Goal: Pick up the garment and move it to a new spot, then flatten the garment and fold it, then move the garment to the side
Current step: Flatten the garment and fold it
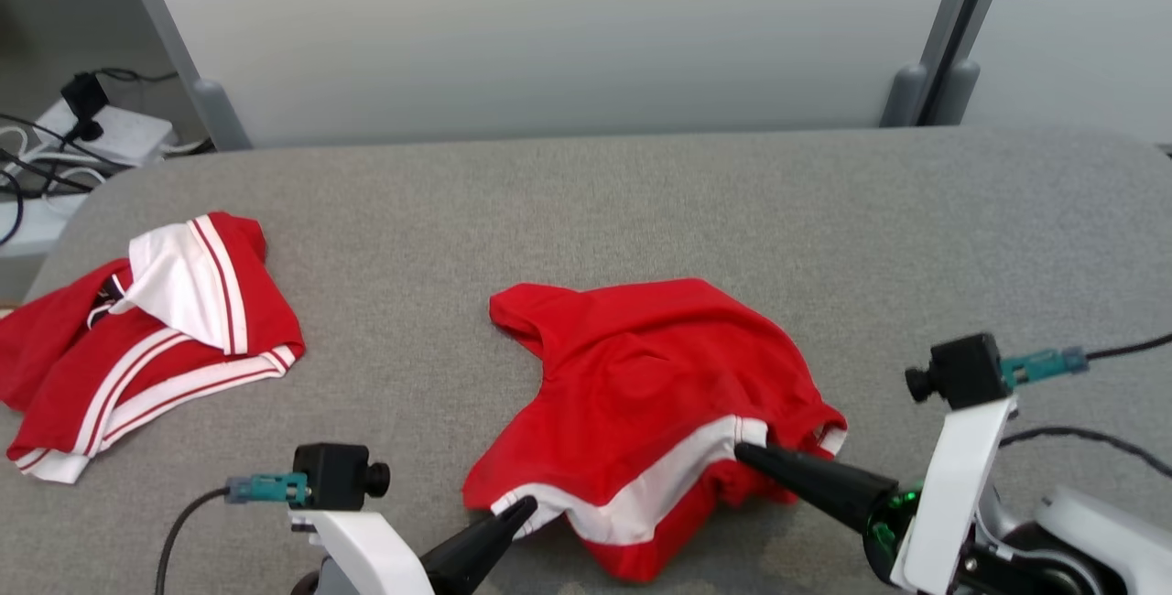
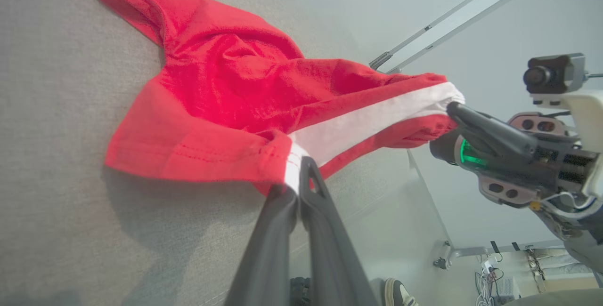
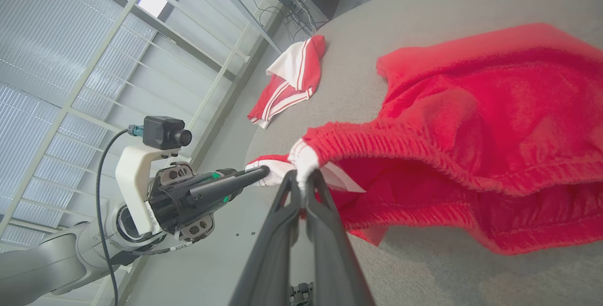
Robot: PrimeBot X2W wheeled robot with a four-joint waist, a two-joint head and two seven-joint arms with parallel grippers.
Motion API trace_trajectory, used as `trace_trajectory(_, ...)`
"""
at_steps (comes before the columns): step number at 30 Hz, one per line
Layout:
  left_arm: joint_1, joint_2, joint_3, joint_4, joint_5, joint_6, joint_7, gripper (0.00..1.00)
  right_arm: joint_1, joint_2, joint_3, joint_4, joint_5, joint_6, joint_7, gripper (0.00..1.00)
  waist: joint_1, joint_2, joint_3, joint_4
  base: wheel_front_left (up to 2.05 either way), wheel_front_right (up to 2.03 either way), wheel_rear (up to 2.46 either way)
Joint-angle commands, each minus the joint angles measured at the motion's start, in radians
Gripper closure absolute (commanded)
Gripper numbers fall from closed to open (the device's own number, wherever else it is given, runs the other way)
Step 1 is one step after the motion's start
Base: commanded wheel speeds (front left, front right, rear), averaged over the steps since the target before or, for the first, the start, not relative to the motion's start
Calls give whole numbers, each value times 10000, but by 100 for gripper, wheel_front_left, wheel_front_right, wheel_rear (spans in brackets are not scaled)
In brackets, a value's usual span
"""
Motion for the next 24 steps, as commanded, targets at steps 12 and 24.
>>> trace_trajectory(12,-5549,-524,892,3724,520,-347,1724,100,-4633,2267,-1205,5004,-321,44,590,100,0,0,3294,89,0,0,0)
trace_trajectory(24,-10865,-1264,2393,6826,2574,-2121,-2033,100,-8915,2983,-2997,8033,-993,44,-1381,100,0,0,4756,0,0,0,0)
